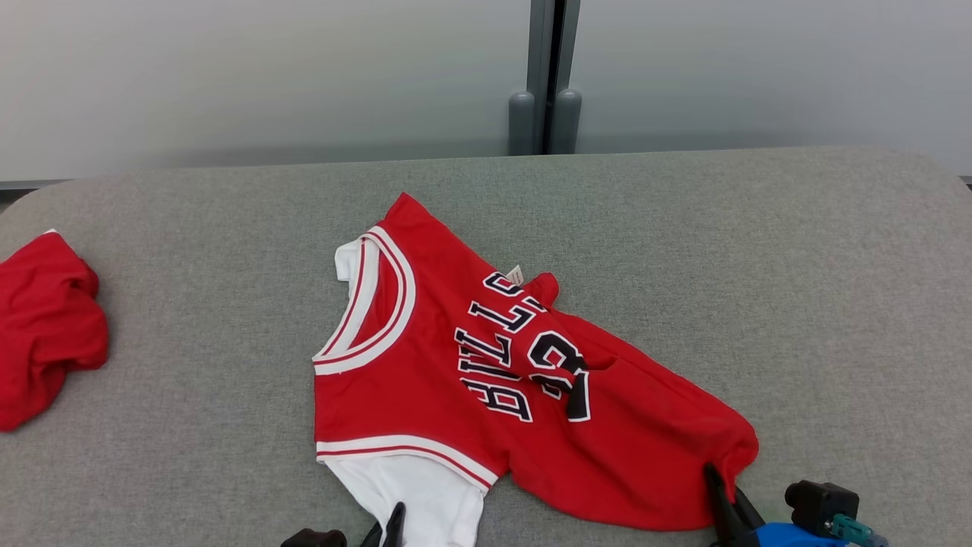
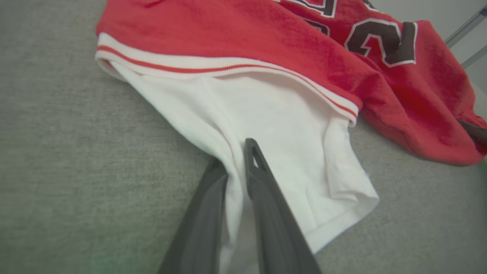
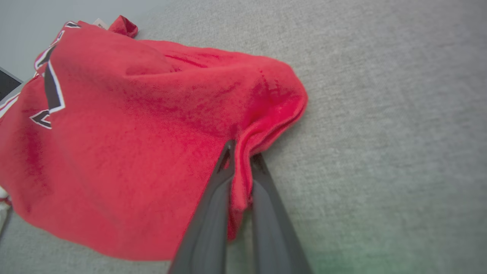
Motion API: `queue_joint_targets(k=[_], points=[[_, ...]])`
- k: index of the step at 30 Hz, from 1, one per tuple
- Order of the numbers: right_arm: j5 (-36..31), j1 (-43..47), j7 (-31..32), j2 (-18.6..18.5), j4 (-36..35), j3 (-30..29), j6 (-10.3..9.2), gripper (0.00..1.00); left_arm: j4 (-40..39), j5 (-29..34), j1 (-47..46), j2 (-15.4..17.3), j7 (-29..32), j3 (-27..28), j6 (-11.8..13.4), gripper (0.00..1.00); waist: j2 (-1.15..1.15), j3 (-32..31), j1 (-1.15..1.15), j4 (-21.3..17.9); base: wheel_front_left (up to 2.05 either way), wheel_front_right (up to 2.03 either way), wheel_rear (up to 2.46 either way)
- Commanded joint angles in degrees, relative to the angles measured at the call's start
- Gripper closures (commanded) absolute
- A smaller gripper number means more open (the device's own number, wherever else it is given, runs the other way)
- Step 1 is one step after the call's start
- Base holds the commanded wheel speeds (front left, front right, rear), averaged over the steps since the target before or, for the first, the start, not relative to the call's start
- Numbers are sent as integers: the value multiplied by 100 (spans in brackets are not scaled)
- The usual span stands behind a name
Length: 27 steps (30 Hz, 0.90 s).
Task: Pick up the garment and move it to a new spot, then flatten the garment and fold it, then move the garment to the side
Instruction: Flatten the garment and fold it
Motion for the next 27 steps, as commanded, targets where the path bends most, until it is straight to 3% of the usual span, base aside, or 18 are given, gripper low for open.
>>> queue_joint_targets(k=[1, 12, 17, 21, 27], points=[[27, -5, 85, 74, -51, 125, 17, 100, 11, -79, -92, -20, 37, -68, -43, 100, 0, 20, 0, -8, 0, 0, 0], [-203, -213, 48, 40, -1403, -96, 11, 100, -1066, -701, -530, -23, 25, 482, -26, 100, 0, 147, 0, -39, 0, 0, 0], [-272, -639, 47, -38, -1946, -181, 11, 100, -1485, -999, -1166, 174, 23, 543, -26, 100, 0, 271, 0, -50, 0, 0, 0], [-229, -1452, 48, -166, -2058, -219, 11, 100, -1549, -1149, -2133, 310, 40, 682, -26, 100, 0, 493, 0, -103, 0, 0, 0], [-95, -3273, 199, -340, -1575, -23, 11, 100, -1040, -1374, -3985, 427, 340, 887, -25, 100, 0, 913, 0, -186, 0, 0, 0]])
